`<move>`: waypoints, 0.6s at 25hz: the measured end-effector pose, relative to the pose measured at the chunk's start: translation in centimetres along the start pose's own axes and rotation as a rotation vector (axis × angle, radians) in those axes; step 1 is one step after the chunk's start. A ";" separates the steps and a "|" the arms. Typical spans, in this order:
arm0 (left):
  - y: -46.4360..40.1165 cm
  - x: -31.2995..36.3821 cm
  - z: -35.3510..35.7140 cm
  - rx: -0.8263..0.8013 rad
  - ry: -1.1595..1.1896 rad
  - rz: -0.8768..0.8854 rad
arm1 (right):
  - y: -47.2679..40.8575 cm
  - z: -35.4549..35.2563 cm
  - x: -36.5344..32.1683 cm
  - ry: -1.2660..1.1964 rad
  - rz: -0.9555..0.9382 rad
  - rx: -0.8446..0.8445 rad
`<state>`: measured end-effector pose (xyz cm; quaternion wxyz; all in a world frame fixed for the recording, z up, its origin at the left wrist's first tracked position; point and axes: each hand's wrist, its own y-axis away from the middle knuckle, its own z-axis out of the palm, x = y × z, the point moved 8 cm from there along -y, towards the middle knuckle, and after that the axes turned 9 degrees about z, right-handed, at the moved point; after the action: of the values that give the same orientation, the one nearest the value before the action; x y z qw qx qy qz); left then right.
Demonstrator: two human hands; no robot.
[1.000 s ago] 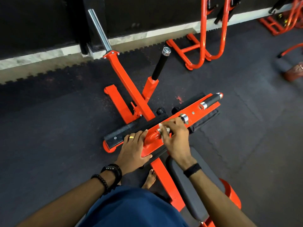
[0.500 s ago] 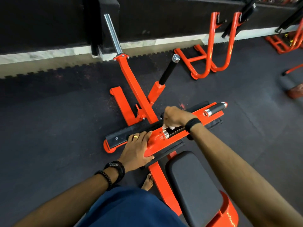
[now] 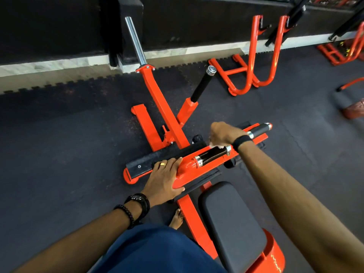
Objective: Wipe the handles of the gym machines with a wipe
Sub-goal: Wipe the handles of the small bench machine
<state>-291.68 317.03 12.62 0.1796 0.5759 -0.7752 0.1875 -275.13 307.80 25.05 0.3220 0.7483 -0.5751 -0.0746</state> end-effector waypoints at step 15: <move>-0.1 -0.3 0.4 -0.029 -0.045 -0.006 | 7.3 13.4 6.0 -1.783 0.835 0.823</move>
<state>-291.56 317.02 12.10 0.1713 0.5794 -0.7800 0.1627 -285.55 296.08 20.30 -0.4924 0.2185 -0.7950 -0.2790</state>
